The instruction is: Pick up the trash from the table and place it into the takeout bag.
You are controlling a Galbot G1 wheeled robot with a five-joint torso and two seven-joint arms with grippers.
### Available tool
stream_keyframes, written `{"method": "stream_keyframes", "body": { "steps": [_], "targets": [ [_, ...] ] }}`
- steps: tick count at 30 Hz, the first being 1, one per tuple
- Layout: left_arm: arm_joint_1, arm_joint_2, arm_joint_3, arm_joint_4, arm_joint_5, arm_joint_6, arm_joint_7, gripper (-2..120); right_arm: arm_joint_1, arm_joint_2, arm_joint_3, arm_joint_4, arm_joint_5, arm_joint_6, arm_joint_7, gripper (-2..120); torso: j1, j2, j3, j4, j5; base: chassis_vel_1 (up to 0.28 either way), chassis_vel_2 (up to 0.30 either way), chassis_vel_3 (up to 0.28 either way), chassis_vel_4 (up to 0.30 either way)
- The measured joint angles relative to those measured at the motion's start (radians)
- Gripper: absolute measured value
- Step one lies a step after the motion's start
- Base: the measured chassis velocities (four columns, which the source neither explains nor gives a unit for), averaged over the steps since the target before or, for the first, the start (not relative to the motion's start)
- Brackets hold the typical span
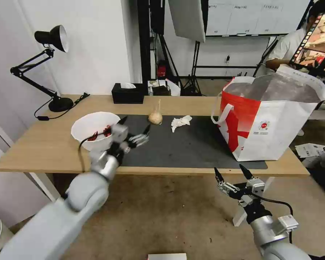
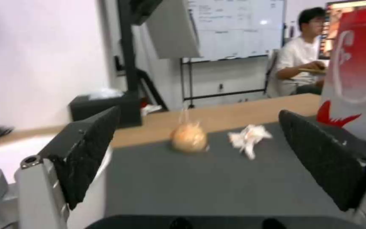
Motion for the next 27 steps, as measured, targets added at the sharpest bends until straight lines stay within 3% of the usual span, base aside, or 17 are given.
{"method": "stream_keyframes", "body": {
  "steps": [2, 3, 7, 19, 27],
  "targets": [
    [0.120, -0.051, -0.058, -0.014, 0.055, -0.032, 0.023, 100, -0.006, 0.004, 0.003, 0.002, -0.005, 0.008, 0.001, 100, 0.000, 0.000, 0.000, 0.0005, -0.0002, 0.000, 0.000, 0.000, 0.000],
    [0.120, -0.051, -0.058, -0.014, 0.055, -0.032, 0.023, 100, -0.006, 0.004, 0.003, 0.002, -0.005, 0.008, 0.001, 100, 0.000, 0.000, 0.000, 0.0005, -0.0002, 0.000, 0.000, 0.000, 0.000],
    [0.279, -0.152, -0.132, -0.018, 0.161, -0.097, 0.075, 100, -0.026, 0.024, 0.009, 0.009, -0.024, 0.022, 0.001, 100, 0.000, 0.000, 0.000, 0.0003, 0.0002, 0.000, 0.000, 0.000, 0.000],
    [0.368, -0.247, -0.149, -0.003, 0.284, -0.121, 0.090, 100, -0.054, 0.062, 0.008, 0.016, -0.090, 0.028, 0.026, 100, 0.000, 0.000, 0.000, 0.0001, 0.0001, 0.000, 0.000, 0.000, 0.000],
    [0.397, -0.266, -0.165, 0.006, 0.314, -0.116, 0.091, 100, -0.066, 0.078, 0.001, 0.016, -0.111, 0.022, 0.036, 100, 0.000, 0.000, 0.000, 0.0002, 0.0000, 0.000, 0.000, 0.000, 0.000]
  ]
}}
